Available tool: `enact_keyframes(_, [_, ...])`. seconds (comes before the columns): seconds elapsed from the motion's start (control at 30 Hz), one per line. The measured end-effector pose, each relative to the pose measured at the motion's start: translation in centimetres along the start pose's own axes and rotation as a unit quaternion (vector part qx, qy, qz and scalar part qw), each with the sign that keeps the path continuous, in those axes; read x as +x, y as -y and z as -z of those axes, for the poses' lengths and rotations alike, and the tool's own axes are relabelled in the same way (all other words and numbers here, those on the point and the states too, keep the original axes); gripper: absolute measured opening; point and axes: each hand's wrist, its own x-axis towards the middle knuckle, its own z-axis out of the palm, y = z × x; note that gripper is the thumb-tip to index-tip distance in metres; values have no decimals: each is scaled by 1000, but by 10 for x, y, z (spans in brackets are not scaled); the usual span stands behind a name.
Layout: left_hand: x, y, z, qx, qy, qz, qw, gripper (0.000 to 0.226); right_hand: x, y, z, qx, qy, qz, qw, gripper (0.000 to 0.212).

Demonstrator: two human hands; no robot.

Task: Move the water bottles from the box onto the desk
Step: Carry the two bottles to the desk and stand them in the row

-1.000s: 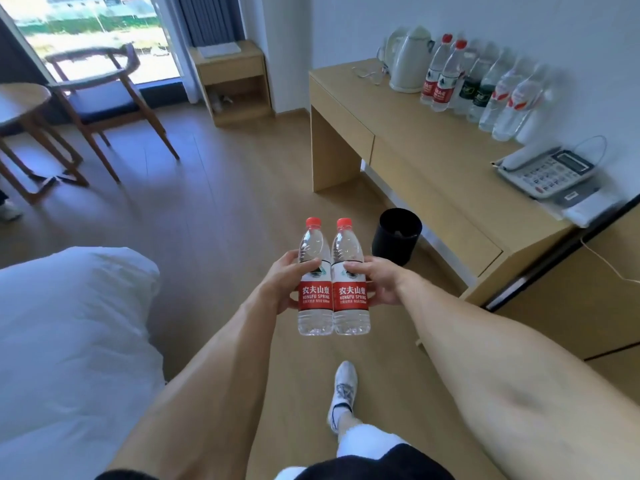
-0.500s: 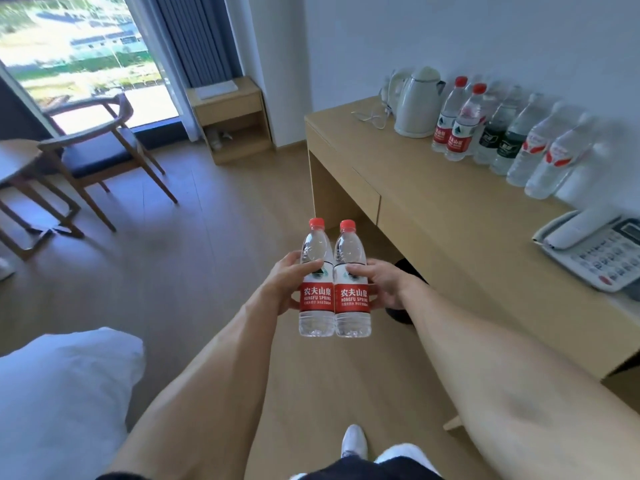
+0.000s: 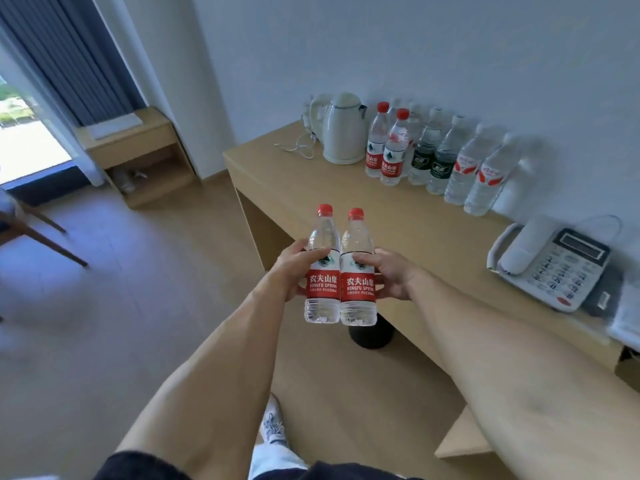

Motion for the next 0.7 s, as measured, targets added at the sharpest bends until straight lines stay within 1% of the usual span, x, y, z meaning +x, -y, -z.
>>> enact_keyframes(0.1, [42, -21, -15, 1, 49, 4, 999, 49, 16, 11, 23, 17, -52, 0, 998, 37])
enact_keyframes(0.27, [115, -52, -33, 53, 132, -11, 990, 36, 49, 30, 53, 58, -132, 6, 989, 40])
enact_keyframes(0.37, [157, -72, -38, 75, 182, -12, 980, 37, 70, 42, 61, 85, -178, 0, 980, 41])
enact_keyframes(0.57, [222, -110, -45, 116, 251, 5, 961, 43, 103, 62, 67, 160, -260, -14, 952, 42])
enact_keyframes(0.7, [250, -122, -53, 133, 288, 12, 948, 44, 116, 65, 68, 204, -297, -12, 933, 36])
